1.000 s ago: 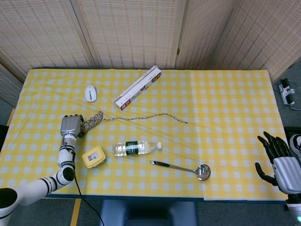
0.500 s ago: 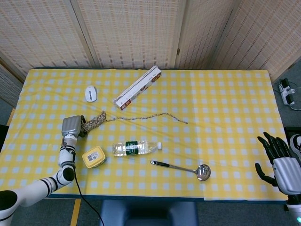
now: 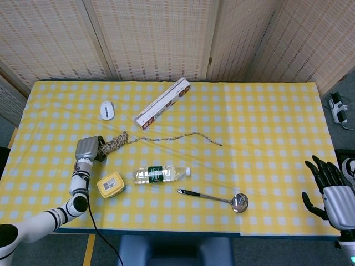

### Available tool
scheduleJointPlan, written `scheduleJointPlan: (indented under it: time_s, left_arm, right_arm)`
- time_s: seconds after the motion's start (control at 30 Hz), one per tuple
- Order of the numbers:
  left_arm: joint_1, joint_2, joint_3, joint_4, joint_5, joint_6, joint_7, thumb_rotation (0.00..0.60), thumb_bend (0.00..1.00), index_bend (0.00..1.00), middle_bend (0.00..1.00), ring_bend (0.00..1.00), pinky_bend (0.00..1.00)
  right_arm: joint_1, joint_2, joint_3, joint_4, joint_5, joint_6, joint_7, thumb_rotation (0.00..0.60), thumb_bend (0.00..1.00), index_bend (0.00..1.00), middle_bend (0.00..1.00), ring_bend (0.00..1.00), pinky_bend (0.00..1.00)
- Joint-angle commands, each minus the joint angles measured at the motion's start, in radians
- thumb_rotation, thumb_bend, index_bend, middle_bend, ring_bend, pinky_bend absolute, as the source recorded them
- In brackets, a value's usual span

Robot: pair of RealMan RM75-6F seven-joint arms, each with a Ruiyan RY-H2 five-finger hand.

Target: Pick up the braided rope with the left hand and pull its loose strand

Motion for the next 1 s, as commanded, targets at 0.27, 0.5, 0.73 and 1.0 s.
scheduleJointPlan:
  time_s: [0.27, 0.5, 0.73, 1.0]
  left_arm:
    - [0.004, -0.019, -0.01, 0.029, 0.034, -0.002, -0.06, 0.6, 0.45, 0.5, 0.46, 0.45, 0.46]
    - [0.018, -0.032, -0.013, 0.067, 0.109, -0.005, -0.141, 0.6, 0.56, 0.6, 0.56, 0.54, 0.58]
    - [0.038, -0.026, -0.006, 0.078, 0.229, -0.017, -0.26, 0.6, 0.7, 0.69, 0.65, 0.63, 0.67]
    - [0.077, 0.045, 0.017, -0.006, 0.505, 0.074, -0.496, 0.6, 0.72, 0.73, 0.7, 0.67, 0.71]
  right_arm:
    - [-0.002, 0.001, 0.0, -0.002, 0.002, 0.0, -0.002, 0.6, 0.48, 0.03, 0.03, 0.03, 0.0]
    - [-0.003, 0.003, 0.001, -0.007, 0.003, 0.0, -0.006, 0.6, 0.48, 0.03, 0.03, 0.03, 0.0]
    - [0.003, 0.003, 0.001, -0.015, -0.002, -0.009, -0.014, 0.6, 0.48, 0.03, 0.03, 0.03, 0.0]
    - [0.009, 0.014, 0.002, -0.031, -0.011, -0.011, -0.003, 0.6, 0.48, 0.03, 0.03, 0.04, 0.0]
